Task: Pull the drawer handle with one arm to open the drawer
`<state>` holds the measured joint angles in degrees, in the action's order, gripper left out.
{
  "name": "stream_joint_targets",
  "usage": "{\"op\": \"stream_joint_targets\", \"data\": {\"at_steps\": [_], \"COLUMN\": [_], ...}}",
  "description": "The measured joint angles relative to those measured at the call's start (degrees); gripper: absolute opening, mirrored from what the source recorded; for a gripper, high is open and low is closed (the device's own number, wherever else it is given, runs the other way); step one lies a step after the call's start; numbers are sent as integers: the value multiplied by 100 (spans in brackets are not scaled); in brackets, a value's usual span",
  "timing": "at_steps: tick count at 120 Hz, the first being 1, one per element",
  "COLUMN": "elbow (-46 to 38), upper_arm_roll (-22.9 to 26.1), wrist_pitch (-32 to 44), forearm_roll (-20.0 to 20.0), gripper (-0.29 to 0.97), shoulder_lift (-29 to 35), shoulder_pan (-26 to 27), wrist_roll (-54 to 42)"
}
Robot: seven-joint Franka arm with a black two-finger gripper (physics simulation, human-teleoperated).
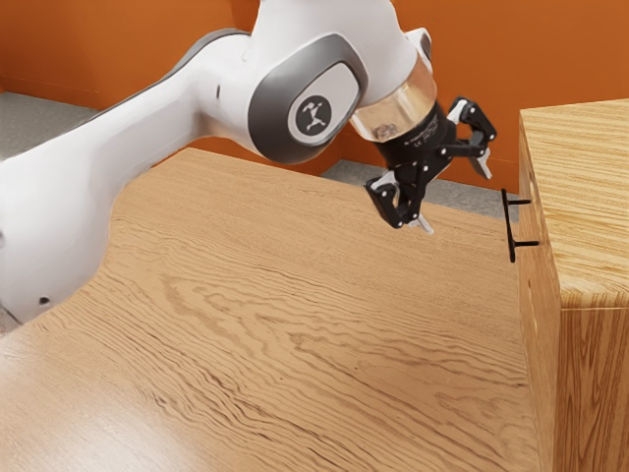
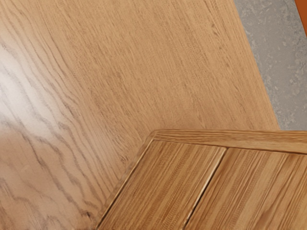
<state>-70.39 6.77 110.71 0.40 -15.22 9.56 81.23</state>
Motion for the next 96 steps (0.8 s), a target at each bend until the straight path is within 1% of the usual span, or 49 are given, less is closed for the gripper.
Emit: {"op": "stream_joint_targets", "data": {"at_steps": [19,56,73,96], "elbow": [-3,3,-30,-307], "upper_arm_roll": [46,86,40,-9], "wrist_pitch": [68,113,120,125], "forearm_roll": [4,35,70,60], "gripper": [68,68,68,68], "shoulder_lift": [-160,-183,-113,119], "shoulder_pan": [24,167,377,481], "wrist_roll": [-25,-59,-52,-52]}}
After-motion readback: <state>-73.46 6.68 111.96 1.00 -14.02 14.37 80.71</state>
